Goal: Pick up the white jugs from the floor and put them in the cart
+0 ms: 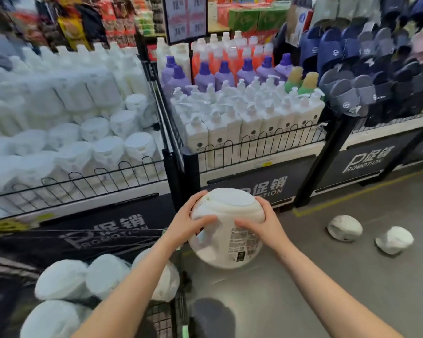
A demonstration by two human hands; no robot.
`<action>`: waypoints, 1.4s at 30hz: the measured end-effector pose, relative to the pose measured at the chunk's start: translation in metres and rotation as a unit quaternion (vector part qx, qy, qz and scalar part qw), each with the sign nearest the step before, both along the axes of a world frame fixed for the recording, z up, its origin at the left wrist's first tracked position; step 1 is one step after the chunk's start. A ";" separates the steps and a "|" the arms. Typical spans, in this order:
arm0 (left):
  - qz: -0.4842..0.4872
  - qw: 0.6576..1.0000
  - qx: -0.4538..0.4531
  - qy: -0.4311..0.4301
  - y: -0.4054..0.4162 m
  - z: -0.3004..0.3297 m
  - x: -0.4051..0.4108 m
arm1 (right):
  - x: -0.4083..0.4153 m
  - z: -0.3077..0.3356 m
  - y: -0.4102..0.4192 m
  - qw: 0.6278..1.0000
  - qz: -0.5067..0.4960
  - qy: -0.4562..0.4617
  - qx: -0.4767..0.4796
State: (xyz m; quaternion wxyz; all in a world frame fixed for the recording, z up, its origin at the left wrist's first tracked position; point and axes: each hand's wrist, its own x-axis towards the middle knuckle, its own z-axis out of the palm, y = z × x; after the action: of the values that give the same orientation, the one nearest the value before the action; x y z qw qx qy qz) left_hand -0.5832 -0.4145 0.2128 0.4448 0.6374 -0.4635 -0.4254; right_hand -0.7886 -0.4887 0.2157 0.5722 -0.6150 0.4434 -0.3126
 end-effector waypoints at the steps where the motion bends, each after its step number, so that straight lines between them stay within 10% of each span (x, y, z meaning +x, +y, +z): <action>1: 0.012 1.000 0.003 0.007 0.013 -0.001 0.009 | 0.010 0.001 0.010 1.000 0.006 0.003 -0.001; 15: 0.241 0.969 0.062 -0.014 0.187 -0.036 0.105 | 0.147 -0.034 0.121 0.971 0.234 0.048 0.026; 33: -0.006 0.979 0.184 0.086 0.273 -0.155 0.256 | 0.254 -0.151 0.296 0.976 0.032 0.202 0.072; 42: -0.059 0.974 0.199 0.094 0.257 -0.263 0.281 | 0.276 -0.256 0.281 0.953 0.085 0.273 0.104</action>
State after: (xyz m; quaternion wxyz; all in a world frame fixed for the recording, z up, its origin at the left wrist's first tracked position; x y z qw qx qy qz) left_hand -0.3024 -0.1570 -0.0504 0.3247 0.6421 -0.3620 -0.5927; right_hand -0.5128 -0.2073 -0.0408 0.5147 -0.6493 0.5588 -0.0354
